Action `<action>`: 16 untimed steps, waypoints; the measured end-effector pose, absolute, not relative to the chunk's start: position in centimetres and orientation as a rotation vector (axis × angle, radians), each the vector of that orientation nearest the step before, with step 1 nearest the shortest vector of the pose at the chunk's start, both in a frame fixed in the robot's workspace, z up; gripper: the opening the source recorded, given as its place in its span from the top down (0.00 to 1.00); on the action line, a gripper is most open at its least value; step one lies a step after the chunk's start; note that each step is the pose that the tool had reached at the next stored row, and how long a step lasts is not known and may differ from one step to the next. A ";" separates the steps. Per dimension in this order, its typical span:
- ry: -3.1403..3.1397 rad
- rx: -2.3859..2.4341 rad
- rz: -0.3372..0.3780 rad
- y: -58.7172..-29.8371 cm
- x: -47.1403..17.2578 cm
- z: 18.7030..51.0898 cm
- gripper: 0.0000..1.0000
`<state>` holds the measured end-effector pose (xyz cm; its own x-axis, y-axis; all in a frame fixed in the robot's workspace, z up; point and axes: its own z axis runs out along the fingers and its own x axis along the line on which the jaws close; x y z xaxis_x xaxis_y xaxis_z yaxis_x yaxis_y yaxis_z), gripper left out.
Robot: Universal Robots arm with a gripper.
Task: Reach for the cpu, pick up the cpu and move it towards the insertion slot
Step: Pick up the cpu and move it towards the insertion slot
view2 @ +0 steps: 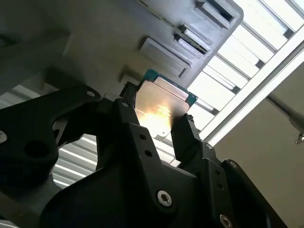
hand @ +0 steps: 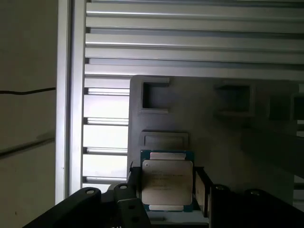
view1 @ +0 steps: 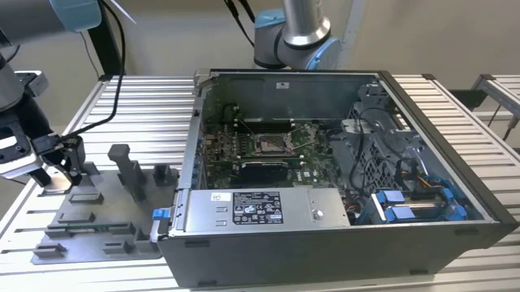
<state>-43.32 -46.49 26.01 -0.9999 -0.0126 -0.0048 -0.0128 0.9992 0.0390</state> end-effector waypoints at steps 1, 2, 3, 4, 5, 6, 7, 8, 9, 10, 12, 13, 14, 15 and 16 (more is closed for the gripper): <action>3.136 -0.020 0.062 -46.5 -43.3 26.0 1.00; 3.137 -0.020 0.062 -46.5 -43.3 26.0 1.00; 3.136 -0.020 0.062 -46.5 -43.3 26.0 1.00; 3.137 -0.020 0.061 -46.5 -43.3 26.1 1.00; 3.137 -0.020 0.062 -46.5 -43.3 26.2 1.00; 3.137 -0.020 0.062 -46.5 -43.3 26.3 1.00; 3.137 -0.020 0.062 -46.5 -43.3 26.5 1.00; 3.137 -0.020 0.062 -46.5 -43.3 26.7 1.00; 3.137 -0.020 0.062 -46.5 -43.3 26.9 1.00; 3.137 -0.020 0.062 -46.5 -43.3 27.2 1.00; 3.137 -0.020 0.062 -46.5 -43.3 27.9 1.00; 3.137 -0.020 0.062 -46.5 -43.3 28.2 1.00; 3.137 -0.020 0.062 -46.5 -43.3 28.5 1.00; 3.137 -0.020 0.062 -46.5 -43.3 28.8 1.00; 3.137 -0.020 0.062 -46.5 -43.3 29.2 1.00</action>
<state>-43.32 -46.50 29.22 -0.9999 -0.0125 -0.0040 -0.0127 0.9991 0.0393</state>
